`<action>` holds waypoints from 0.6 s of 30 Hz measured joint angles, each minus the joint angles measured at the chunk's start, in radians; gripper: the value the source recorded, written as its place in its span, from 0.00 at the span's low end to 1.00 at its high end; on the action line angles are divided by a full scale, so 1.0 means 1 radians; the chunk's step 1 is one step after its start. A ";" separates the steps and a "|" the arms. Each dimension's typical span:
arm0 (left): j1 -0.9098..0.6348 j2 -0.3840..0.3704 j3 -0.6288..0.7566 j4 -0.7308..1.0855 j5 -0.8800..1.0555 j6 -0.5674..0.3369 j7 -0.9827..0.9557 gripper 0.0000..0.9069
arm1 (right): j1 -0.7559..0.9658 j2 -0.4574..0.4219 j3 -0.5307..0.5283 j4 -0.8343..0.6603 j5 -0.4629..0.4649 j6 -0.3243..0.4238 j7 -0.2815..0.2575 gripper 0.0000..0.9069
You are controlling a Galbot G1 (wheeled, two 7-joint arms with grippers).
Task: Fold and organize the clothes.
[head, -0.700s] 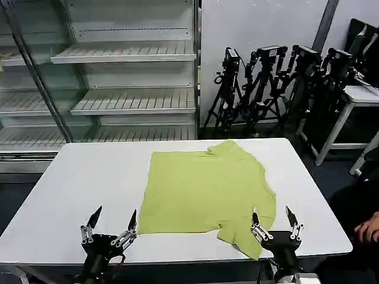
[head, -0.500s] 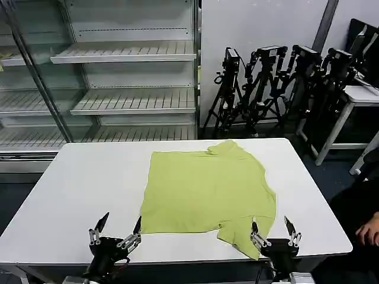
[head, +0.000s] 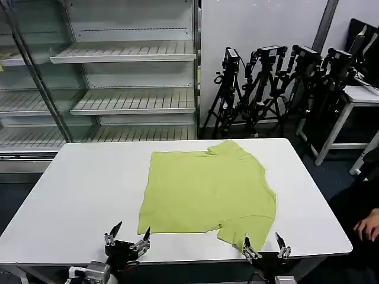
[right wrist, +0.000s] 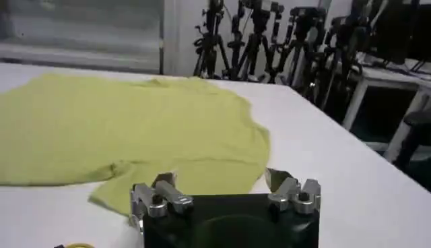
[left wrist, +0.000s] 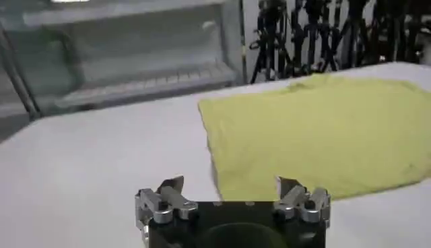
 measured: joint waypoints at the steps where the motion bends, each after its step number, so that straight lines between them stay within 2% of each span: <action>1: -0.009 0.002 0.006 0.010 -0.002 0.004 -0.002 1.00 | 0.000 0.003 -0.004 -0.004 0.000 -0.002 0.001 1.00; 2: -0.016 0.004 0.012 0.018 -0.005 0.007 -0.005 1.00 | 0.001 0.006 -0.007 -0.008 0.000 -0.004 0.002 1.00; 3: -0.022 0.006 0.018 0.026 -0.007 0.010 -0.007 0.93 | 0.001 0.008 -0.009 -0.011 0.000 -0.005 0.002 1.00; 4: -0.031 0.008 0.023 0.036 -0.011 0.013 -0.010 0.03 | 0.002 0.011 -0.012 -0.016 0.001 -0.007 0.003 0.99; 5: -0.038 0.009 0.028 0.043 -0.014 0.016 -0.012 0.02 | 0.002 0.013 -0.015 -0.018 0.002 -0.007 0.005 0.84; 6: -0.044 0.010 0.033 0.050 -0.016 0.017 -0.014 0.02 | 0.002 0.015 -0.017 -0.022 0.003 -0.007 0.006 0.49; 7: -0.051 0.011 0.039 0.057 -0.020 0.020 -0.016 0.02 | 0.001 0.018 -0.019 -0.026 0.006 -0.006 0.005 0.33; 8: -0.058 0.012 0.043 0.064 -0.023 0.021 -0.018 0.02 | 0.001 0.019 -0.020 -0.029 0.008 -0.006 0.006 0.04; 10: -0.071 0.014 0.051 0.078 -0.031 0.024 -0.023 0.02 | 0.001 0.024 -0.020 -0.034 0.014 -0.006 0.007 0.00; 18: -0.102 0.016 0.071 0.115 -0.052 0.026 -0.033 0.02 | -0.002 0.037 -0.027 -0.045 0.031 -0.001 0.011 0.00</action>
